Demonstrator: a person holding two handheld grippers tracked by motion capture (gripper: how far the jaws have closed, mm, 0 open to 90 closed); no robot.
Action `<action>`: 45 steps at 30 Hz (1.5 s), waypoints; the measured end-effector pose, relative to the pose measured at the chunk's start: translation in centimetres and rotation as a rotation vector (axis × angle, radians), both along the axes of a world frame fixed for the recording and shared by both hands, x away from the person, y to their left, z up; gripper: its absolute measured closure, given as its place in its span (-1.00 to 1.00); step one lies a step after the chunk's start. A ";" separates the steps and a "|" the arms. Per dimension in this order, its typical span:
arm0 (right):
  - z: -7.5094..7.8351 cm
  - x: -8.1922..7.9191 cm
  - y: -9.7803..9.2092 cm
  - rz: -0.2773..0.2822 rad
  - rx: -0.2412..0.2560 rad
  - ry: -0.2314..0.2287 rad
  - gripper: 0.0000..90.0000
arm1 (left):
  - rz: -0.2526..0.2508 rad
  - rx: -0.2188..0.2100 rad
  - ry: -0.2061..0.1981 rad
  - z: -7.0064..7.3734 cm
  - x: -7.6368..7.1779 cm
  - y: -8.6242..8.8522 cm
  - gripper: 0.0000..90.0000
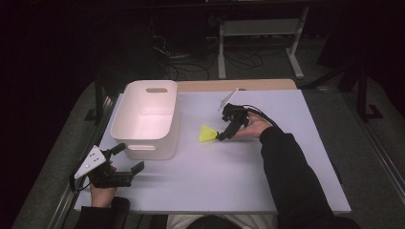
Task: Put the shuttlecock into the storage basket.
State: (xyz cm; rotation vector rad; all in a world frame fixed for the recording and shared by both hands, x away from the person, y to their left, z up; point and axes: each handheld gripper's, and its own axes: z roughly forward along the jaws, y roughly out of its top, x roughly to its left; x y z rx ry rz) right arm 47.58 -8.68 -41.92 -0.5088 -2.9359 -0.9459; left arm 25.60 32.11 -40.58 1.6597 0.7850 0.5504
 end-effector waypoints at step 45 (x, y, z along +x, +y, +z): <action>-1.0 -0.2 1.3 0.127 -0.099 0.039 0.14 | 0.003 0.002 0.003 0.0 0.0 0.0 -1.00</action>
